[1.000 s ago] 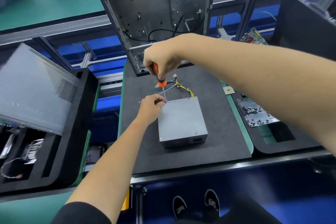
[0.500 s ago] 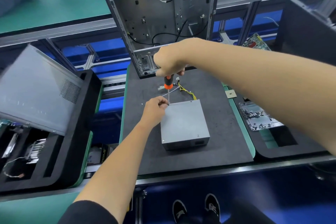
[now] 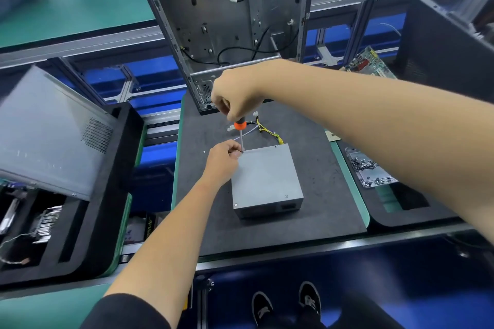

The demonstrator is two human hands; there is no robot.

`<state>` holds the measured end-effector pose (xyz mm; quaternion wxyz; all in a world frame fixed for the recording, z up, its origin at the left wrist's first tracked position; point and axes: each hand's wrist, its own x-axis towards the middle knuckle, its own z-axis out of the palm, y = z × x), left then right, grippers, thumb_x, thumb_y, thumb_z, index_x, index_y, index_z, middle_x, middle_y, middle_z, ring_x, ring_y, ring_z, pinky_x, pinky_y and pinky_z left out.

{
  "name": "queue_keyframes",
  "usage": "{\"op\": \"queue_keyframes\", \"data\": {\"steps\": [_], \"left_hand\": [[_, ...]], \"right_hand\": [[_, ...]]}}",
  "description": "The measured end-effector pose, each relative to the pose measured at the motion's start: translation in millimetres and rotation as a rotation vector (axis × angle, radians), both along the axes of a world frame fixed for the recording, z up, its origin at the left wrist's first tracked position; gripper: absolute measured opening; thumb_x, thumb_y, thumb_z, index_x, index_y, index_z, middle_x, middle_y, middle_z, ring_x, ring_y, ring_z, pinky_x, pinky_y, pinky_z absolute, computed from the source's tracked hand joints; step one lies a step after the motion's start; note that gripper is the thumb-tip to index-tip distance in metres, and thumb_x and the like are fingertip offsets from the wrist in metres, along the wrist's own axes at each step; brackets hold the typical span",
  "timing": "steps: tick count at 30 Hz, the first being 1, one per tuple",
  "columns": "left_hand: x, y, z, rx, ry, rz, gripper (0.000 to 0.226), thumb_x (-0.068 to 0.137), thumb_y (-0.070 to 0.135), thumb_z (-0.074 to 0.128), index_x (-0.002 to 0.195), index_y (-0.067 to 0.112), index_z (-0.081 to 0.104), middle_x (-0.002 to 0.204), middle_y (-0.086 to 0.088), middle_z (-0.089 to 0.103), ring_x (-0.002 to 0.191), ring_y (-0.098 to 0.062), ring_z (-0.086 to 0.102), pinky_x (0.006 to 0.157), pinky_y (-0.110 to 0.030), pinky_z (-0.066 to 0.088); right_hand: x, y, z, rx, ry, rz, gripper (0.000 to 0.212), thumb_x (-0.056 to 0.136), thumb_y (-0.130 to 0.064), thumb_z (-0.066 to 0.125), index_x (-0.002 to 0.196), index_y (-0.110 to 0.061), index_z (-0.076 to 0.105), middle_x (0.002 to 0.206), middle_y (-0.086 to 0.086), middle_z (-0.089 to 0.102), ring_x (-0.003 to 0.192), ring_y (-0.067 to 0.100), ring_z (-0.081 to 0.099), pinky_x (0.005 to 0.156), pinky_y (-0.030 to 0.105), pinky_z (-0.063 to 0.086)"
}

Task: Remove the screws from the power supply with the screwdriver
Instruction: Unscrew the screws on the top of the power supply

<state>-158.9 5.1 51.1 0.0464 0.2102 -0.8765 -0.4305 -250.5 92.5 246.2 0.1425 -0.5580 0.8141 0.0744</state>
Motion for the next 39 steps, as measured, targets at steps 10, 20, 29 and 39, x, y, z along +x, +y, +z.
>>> {"op": "queue_keyframes", "data": {"steps": [10,20,29,39], "left_hand": [[0,2,2,-0.013,-0.007,0.008,0.021,0.091,-0.001,0.049,0.083,0.014,0.061,0.089,-0.003,0.064,0.083,-0.016,0.054,0.064,-0.005,0.036],[-1,4,5,-0.022,-0.033,0.006,0.021,0.092,-0.001,0.048,0.083,0.012,0.061,0.094,-0.005,0.065,0.086,-0.017,0.053,0.073,-0.019,0.036],[-1,4,5,-0.022,-0.039,0.025,0.019,0.092,-0.001,0.048,0.088,0.008,0.065,0.093,-0.003,0.063,0.085,-0.018,0.053,0.074,-0.021,0.037],[-1,5,5,-0.051,-0.023,0.024,0.019,0.091,-0.001,0.049,0.087,0.008,0.066,0.094,-0.001,0.063,0.087,-0.016,0.053,0.076,-0.020,0.035]], "right_hand": [[-4,1,-9,-0.193,0.059,0.032,0.014,0.087,-0.024,0.059,0.087,-0.015,0.049,0.072,-0.007,0.050,0.084,0.026,0.054,0.065,0.034,0.043],[0,10,-1,-0.176,-0.185,-0.039,0.016,0.076,-0.016,0.067,0.090,-0.015,0.060,0.087,-0.003,0.063,0.077,0.015,0.057,0.059,0.025,0.044],[5,2,-7,-0.077,0.125,-0.029,0.018,0.096,-0.025,0.043,0.100,-0.009,0.050,0.095,0.014,0.064,0.079,0.032,0.063,0.061,0.039,0.051],[2,13,-4,-0.220,-0.288,-0.161,0.014,0.074,-0.008,0.060,0.086,-0.015,0.062,0.086,0.000,0.066,0.076,0.020,0.059,0.058,0.026,0.045]]}}
